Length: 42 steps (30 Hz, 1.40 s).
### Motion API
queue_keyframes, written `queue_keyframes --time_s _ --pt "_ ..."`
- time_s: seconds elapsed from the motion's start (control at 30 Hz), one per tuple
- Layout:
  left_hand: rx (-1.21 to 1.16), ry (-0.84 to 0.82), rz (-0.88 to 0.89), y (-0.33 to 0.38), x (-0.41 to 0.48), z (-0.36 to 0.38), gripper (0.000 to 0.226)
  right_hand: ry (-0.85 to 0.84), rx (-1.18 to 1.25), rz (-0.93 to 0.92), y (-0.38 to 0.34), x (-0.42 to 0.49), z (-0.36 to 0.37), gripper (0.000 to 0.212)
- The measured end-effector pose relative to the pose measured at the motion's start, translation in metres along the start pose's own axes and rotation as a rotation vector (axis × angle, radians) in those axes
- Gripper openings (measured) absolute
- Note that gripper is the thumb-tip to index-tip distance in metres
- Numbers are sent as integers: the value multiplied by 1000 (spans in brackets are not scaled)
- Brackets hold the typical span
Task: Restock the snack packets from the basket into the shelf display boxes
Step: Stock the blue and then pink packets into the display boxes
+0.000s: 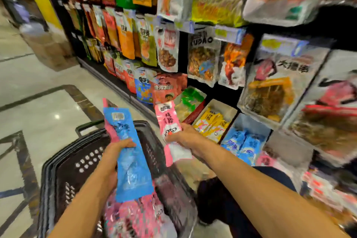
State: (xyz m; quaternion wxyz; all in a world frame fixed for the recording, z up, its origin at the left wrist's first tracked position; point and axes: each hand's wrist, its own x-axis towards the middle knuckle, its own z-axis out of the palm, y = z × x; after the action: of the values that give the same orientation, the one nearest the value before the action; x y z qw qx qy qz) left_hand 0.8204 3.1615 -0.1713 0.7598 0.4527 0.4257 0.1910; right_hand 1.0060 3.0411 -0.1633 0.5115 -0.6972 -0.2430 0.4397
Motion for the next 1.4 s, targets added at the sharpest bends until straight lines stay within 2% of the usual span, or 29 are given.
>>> queue_keyframes --time_s 0.07,0.2,0.3,0.5,0.63,0.73,0.8,0.87,0.97,1.03,1.1,1.17,1.23,1.3,1.37,1.4 --pt "4 -123 -14 11 7 57 0 129 2 -21 -11 -15 -51 25" --pt "53 -317 -57 10 29 163 5 338 7 10 5 -34 -148 22" --pt "107 -407 -71 -7 57 222 6 445 11 83 53 -48 -200 22" --pt "175 -406 -104 -81 114 307 42 902 78 259 201 -84 -272 28" --pt "171 -430 -109 -126 161 334 18 1091 35 415 259 -73 -320 49" --pt "154 -421 -117 -153 192 345 19 1102 -106 532 284 -54 -355 59" --pt "156 -440 -154 -171 205 348 10 1131 -232 592 307 -45 -367 62" --pt "158 -482 -233 -187 211 347 15 1111 -423 683 332 -41 -371 77" --pt "135 -531 -355 -204 214 344 23 907 -791 752 358 -38 -368 76" --pt "139 -549 -395 -206 211 346 19 767 -886 799 373 -39 -366 72" --pt "160 -597 -433 -207 206 351 21 698 -894 859 380 -41 -366 71" --pt "173 -620 -457 -206 202 349 35 682 -873 865 365 -34 -362 72" --pt "188 -634 -463 -204 201 345 44 820 -775 674 334 -15 -352 67" --pt "215 -641 -458 -200 200 344 52 898 -411 409 292 5 -334 47" --pt "244 -644 -439 -198 198 345 58 825 -11 246 254 18 -309 28" --pt "256 -649 -422 -199 197 346 60 787 98 203 239 21 -298 25"
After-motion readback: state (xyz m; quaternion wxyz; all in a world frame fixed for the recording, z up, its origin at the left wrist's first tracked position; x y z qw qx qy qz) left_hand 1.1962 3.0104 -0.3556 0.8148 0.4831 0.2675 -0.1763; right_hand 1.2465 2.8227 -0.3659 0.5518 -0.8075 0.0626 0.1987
